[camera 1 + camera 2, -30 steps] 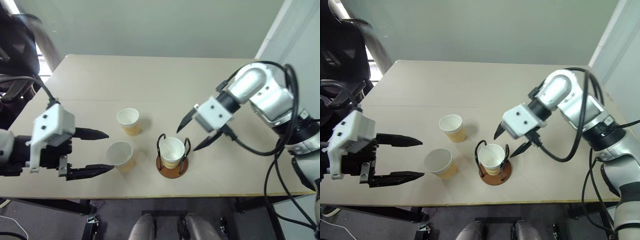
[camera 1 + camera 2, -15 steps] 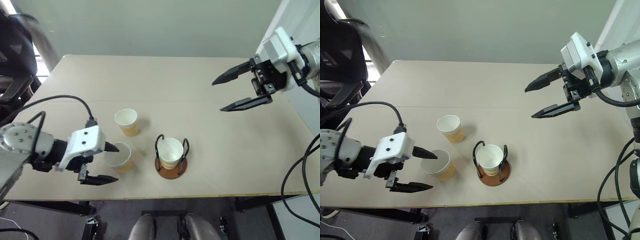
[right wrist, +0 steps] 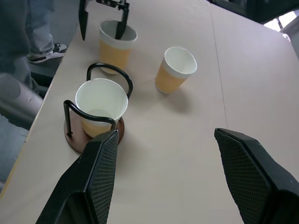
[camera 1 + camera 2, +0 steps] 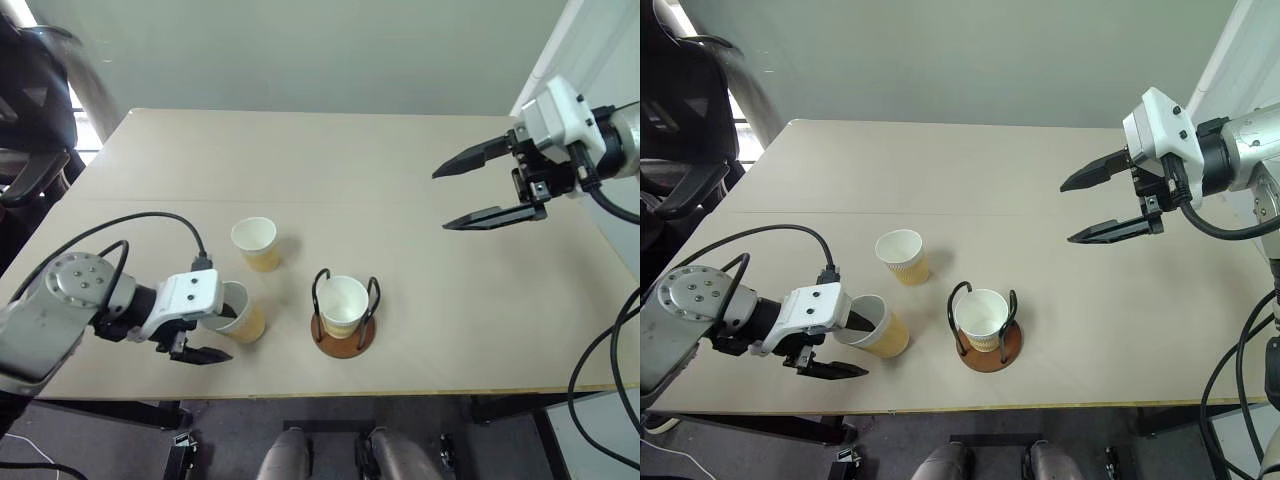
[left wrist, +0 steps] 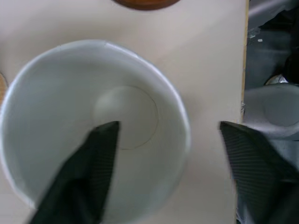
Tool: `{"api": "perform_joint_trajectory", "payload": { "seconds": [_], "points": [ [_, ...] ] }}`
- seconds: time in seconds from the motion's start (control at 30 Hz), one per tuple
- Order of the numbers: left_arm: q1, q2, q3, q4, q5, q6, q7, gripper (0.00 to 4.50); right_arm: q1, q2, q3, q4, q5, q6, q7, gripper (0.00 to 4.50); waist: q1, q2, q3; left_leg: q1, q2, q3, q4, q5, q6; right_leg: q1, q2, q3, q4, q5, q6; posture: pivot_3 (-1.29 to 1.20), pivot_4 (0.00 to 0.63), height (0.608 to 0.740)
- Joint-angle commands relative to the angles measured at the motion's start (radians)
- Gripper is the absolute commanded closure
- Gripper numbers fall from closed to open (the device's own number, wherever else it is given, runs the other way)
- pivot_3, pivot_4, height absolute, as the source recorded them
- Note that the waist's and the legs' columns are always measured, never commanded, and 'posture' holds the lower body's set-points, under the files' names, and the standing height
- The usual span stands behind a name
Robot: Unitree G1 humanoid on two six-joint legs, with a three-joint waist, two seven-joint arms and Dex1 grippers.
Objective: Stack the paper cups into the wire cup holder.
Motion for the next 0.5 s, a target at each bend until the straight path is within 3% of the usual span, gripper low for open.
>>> {"api": "perform_joint_trajectory", "payload": {
  "seconds": [0.03, 0.2, 0.23, 0.43, 0.5],
  "points": [
    [-0.045, -0.015, 0.013, 0.002, 0.003, -0.013, -0.008, 2.41, -0.011, -0.020, -0.050, -0.020, -0.018, 0.002, -0.013, 1.14, 0.001, 0.000, 0.000, 0.000, 0.000, 0.000, 0.000, 0.000, 0.000, 0.000, 0.000, 0.000, 0.000, 0.000, 0.000, 0.00, 0.150, 0.740],
    [-0.077, -0.015, 0.029, -0.011, -0.033, 0.013, -0.041, 4.27, -0.011, -0.018, -0.052, -0.014, -0.037, -0.001, -0.015, 1.14, 0.001, 0.000, 0.000, 0.000, 0.000, 0.000, 0.001, 0.000, 0.001, 0.000, 0.000, 0.000, 0.000, 0.001, 0.002, 0.00, 0.150, 0.740],
    [-0.084, -0.013, 0.033, -0.017, -0.045, 0.024, -0.050, 4.45, -0.011, -0.019, -0.052, -0.012, -0.041, -0.003, -0.015, 1.14, 0.002, 0.000, 0.000, 0.000, 0.000, 0.000, 0.001, 0.000, 0.001, 0.000, 0.000, 0.000, 0.000, 0.001, 0.002, 0.00, 0.150, 0.740],
    [-0.083, 0.035, 0.083, -0.078, -0.177, 0.090, -0.168, 4.45, -0.014, -0.023, -0.063, -0.009, -0.048, -0.002, -0.015, 1.14, 0.002, 0.000, 0.000, 0.000, 0.000, 0.000, 0.001, 0.001, 0.001, 0.001, 0.000, 0.000, 0.000, 0.001, 0.003, 0.00, 0.150, 0.740],
    [-0.166, 0.041, 0.088, -0.056, -0.204, 0.089, -0.205, 4.45, -0.017, -0.036, -0.070, 0.002, -0.058, -0.009, -0.012, 1.14, 0.006, 0.000, 0.000, 0.000, 0.000, 0.000, 0.001, 0.001, 0.001, 0.001, 0.000, 0.000, 0.000, 0.001, 0.003, 0.00, 0.150, 0.740]
  ]
}}
